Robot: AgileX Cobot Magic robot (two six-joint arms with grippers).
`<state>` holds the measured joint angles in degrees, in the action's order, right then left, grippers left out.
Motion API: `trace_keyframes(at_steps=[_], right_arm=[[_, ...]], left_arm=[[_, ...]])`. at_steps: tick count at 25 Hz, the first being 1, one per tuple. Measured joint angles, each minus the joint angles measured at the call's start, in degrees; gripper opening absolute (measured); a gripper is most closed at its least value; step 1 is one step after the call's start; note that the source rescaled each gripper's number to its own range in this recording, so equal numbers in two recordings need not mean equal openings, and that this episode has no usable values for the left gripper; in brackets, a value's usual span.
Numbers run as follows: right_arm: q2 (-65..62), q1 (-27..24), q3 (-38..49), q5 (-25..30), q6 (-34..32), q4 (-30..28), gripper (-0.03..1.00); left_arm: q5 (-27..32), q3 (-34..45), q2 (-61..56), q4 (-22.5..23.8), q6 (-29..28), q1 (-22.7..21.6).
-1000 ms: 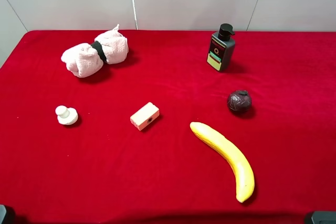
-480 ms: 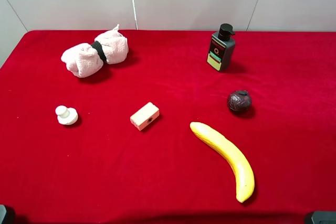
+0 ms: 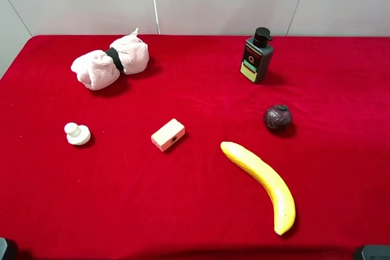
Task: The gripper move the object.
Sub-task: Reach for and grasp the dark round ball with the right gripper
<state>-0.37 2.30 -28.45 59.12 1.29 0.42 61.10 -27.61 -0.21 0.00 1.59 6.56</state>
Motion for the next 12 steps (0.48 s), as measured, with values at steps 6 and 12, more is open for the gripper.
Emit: trace_keyframes(at_steps=[6,12], right_arm=[[1.9,0.0,-0.6,0.0,0.0,0.0,1.0],[8.8,0.0,-4.5,-0.7,0.0,0.0,1.0]], left_arm=[[0.0,0.0,0.0,0.0,0.0,0.0],[0.0,0.0,0.0,0.0,0.0,0.0]])
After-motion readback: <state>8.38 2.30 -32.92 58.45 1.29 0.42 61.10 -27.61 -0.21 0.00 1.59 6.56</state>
